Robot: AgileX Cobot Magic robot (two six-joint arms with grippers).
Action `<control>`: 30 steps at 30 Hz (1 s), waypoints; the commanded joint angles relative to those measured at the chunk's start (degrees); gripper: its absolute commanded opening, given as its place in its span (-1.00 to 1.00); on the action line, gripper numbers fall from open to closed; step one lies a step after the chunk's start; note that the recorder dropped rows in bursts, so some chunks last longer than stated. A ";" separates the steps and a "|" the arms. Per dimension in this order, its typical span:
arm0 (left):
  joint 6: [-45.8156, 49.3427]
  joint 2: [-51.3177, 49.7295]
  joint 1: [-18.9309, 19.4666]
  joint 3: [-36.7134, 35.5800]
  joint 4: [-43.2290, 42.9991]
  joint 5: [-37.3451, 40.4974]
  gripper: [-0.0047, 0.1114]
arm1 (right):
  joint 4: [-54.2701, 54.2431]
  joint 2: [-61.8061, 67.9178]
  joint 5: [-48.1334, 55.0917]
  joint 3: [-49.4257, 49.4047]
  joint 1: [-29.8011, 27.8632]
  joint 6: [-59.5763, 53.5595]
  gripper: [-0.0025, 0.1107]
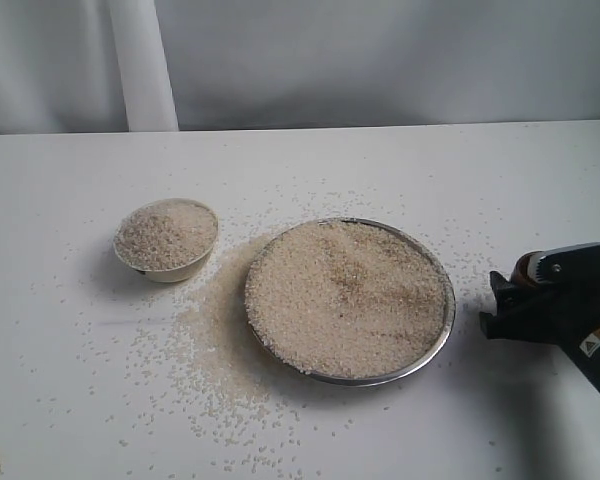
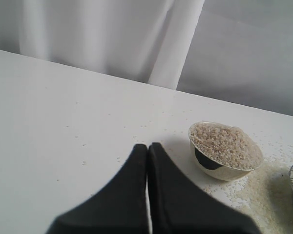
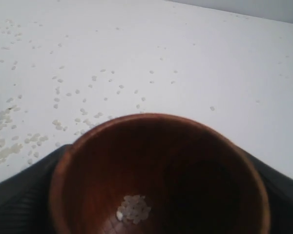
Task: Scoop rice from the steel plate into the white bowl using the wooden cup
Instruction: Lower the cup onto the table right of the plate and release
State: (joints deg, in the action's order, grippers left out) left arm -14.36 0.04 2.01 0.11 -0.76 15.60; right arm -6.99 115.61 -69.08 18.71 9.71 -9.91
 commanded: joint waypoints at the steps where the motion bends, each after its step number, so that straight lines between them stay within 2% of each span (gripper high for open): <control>1: -0.20 -0.04 -0.27 -0.11 0.24 -0.37 -0.92 | 1.90 0.17 -0.88 0.11 -0.54 0.12 0.35; 10: -0.20 -0.04 -0.27 -0.11 0.24 -0.37 -0.92 | -2.48 -0.05 -0.88 0.11 -0.54 0.12 0.35; 30: -0.20 -0.04 -0.27 -0.11 0.24 -0.37 -0.92 | -0.21 -8.57 -0.88 -2.73 -0.42 1.35 0.35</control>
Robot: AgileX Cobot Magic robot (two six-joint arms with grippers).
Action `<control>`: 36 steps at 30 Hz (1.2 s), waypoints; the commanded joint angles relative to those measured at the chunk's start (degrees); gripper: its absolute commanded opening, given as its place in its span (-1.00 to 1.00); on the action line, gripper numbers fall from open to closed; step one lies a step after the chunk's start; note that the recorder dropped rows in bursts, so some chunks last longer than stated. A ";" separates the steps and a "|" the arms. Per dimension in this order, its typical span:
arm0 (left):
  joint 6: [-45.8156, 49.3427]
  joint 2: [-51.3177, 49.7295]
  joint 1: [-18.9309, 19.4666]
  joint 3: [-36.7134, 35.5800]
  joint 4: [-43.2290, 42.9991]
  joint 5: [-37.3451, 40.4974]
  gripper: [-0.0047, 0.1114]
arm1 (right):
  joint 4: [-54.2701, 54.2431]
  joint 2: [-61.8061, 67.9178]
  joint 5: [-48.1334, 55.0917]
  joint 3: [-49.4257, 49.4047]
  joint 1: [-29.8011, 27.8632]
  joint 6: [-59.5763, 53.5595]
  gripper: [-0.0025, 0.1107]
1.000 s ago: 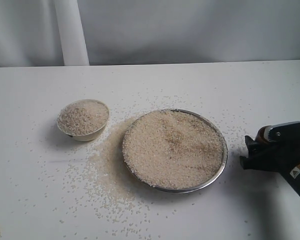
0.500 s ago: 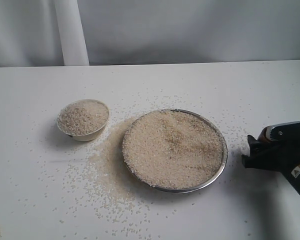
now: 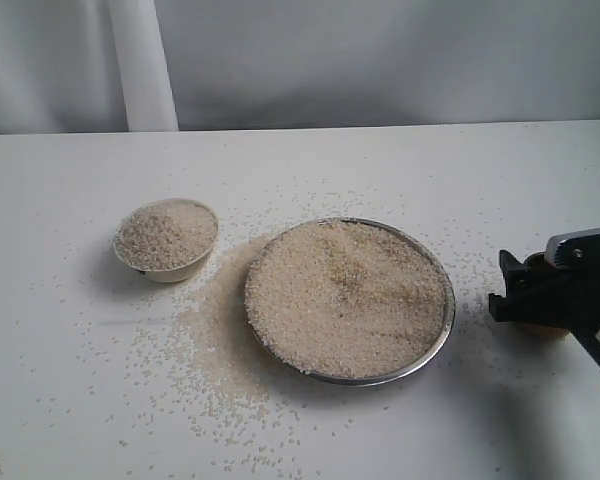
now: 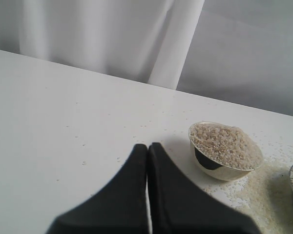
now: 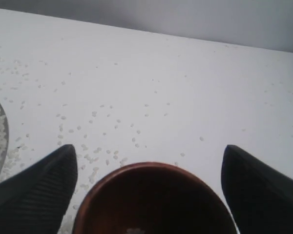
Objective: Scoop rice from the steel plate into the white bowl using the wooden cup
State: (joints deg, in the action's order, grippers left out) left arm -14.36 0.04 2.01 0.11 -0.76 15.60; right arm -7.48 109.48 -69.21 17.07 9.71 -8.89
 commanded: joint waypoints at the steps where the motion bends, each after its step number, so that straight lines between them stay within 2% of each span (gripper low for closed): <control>1: -0.20 -0.04 -0.27 -0.11 0.24 -0.37 -0.92 | 0.28 -2.90 -0.75 -1.23 -0.42 0.33 0.35; 9: -0.20 -0.04 -0.27 -0.11 0.24 -0.37 -0.92 | 2.32 -7.66 -0.75 -1.23 -0.42 0.23 0.35; 15: -0.20 -0.04 -0.27 -0.11 0.24 -0.37 -0.92 | 2.43 -17.17 -0.53 -1.23 1.06 0.23 0.35; 19: -0.20 -0.04 -0.27 -0.11 0.24 -0.37 -0.92 | 3.76 -26.31 6.63 -1.23 3.06 0.08 0.28; 31: -0.20 -0.04 -0.27 -0.11 0.24 -0.37 -0.92 | 5.99 -54.06 30.60 -1.10 5.76 1.95 -0.46; 36: -0.20 -0.04 -0.27 -0.11 0.24 -0.37 -0.92 | 5.99 -62.46 48.24 2.65 5.76 5.82 -0.84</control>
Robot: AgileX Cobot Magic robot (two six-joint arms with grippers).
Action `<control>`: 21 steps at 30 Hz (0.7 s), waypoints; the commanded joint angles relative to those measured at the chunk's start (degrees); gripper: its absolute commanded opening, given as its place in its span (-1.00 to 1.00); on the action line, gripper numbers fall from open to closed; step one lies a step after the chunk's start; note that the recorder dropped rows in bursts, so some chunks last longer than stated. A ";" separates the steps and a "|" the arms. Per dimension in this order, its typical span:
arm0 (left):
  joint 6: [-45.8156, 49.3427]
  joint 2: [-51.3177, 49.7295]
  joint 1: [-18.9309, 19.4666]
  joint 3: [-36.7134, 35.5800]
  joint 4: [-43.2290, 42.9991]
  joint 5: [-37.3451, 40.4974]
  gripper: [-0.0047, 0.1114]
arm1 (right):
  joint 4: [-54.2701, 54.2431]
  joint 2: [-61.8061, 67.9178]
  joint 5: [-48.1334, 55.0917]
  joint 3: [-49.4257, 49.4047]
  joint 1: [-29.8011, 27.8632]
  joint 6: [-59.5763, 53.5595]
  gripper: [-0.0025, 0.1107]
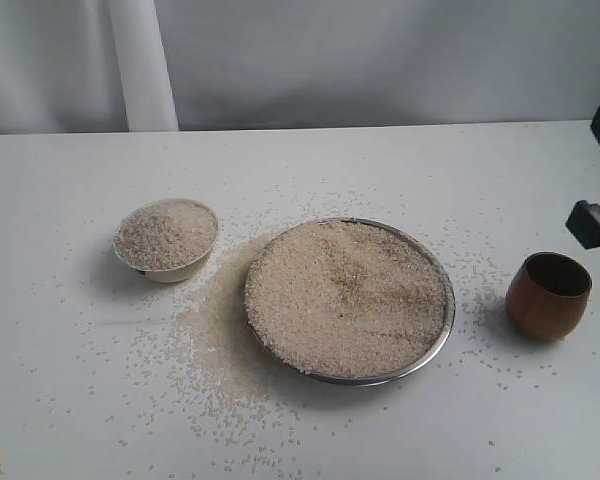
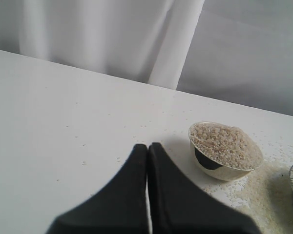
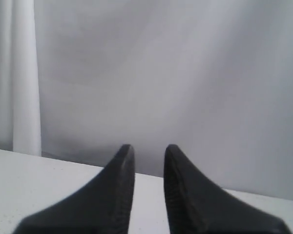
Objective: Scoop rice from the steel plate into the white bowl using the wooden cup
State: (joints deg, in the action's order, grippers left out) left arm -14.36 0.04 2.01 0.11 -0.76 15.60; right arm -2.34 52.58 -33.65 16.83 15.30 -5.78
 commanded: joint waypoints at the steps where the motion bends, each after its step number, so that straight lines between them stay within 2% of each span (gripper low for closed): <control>1: -0.20 -0.04 -0.27 -0.11 0.24 -0.37 -0.92 | 0.84 -6.62 15.31 3.73 0.18 3.35 -0.90; 2: -0.20 -0.04 -0.27 -0.11 0.24 -0.37 -0.92 | 0.84 -7.72 18.43 4.76 0.18 4.20 -0.96; 6: -0.20 -0.04 -0.27 -0.11 0.24 -0.37 -0.92 | 0.84 -10.95 26.09 7.96 0.18 5.04 -0.96; 21: -0.20 -0.04 -0.27 -0.11 0.24 -0.37 -0.92 | -0.20 -15.44 25.35 7.96 0.18 6.63 -0.96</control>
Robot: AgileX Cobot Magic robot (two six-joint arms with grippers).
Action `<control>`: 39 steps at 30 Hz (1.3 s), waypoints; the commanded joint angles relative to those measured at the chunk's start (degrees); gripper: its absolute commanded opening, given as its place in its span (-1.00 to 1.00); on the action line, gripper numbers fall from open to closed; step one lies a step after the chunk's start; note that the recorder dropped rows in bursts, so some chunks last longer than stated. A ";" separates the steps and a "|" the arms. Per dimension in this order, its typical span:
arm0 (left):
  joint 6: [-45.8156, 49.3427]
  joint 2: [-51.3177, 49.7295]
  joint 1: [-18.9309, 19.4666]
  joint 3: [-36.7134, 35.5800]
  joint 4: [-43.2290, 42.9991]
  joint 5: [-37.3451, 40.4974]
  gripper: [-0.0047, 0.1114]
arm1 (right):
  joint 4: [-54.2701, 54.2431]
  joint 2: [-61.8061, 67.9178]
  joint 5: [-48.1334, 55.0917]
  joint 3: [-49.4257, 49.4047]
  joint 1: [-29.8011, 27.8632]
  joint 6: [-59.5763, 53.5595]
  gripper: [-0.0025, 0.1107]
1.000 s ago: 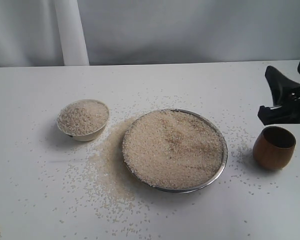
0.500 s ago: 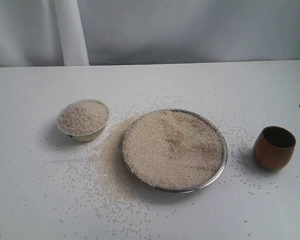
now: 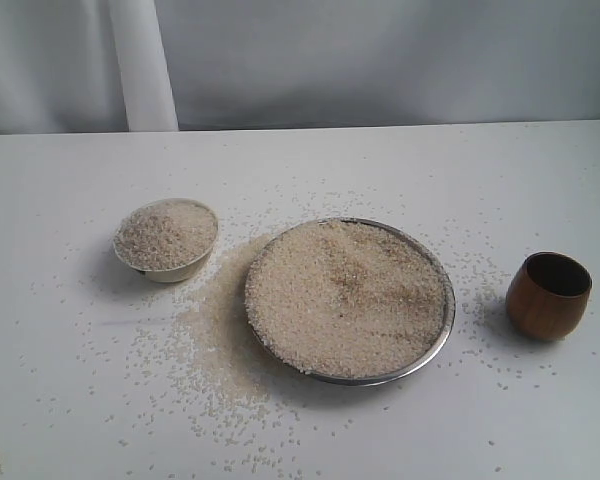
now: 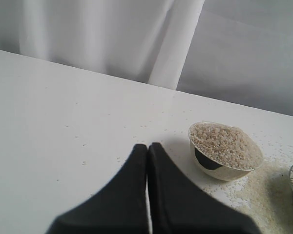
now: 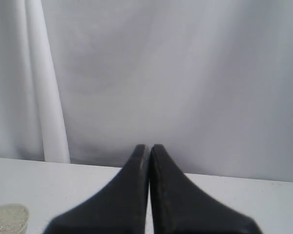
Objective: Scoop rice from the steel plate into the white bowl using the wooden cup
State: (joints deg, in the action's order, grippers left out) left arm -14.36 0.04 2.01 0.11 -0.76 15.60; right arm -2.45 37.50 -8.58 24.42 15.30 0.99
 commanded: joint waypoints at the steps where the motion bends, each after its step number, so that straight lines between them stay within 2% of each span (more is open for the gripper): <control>1: -0.20 -0.04 -0.27 -0.11 0.24 -0.37 -0.92 | -0.09 -0.36 0.28 0.38 0.18 -0.14 -0.96; 6: -0.20 -0.04 -0.27 -0.11 0.24 -0.37 -0.92 | -0.09 -0.96 2.21 0.38 -0.22 -6.69 -0.96; 13: -0.20 -0.04 -0.27 -0.11 0.24 -0.37 -0.92 | 0.59 -13.82 5.78 -6.48 -10.57 -4.79 -0.96; 18: -0.20 -0.04 -0.27 -0.11 0.24 -0.37 -0.92 | 4.17 -23.08 6.46 -13.36 -15.06 -2.16 -0.96; 24: -0.20 -0.04 -0.27 -0.11 0.24 -0.37 -0.92 | 7.81 -30.72 11.08 -19.17 -16.12 0.60 -0.96; 31: -0.20 -0.04 -0.27 -0.11 0.24 -0.37 -0.92 | 6.36 -37.12 13.87 -24.21 -17.44 0.85 -0.96; 39: -0.20 -0.04 -0.27 -0.11 0.24 -0.37 -0.92 | 6.11 -37.50 19.95 -24.42 -17.56 0.97 -0.96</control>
State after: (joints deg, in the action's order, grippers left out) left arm -14.36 0.04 2.01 0.11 -0.76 15.60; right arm 3.93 0.35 9.10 0.23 -1.79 1.67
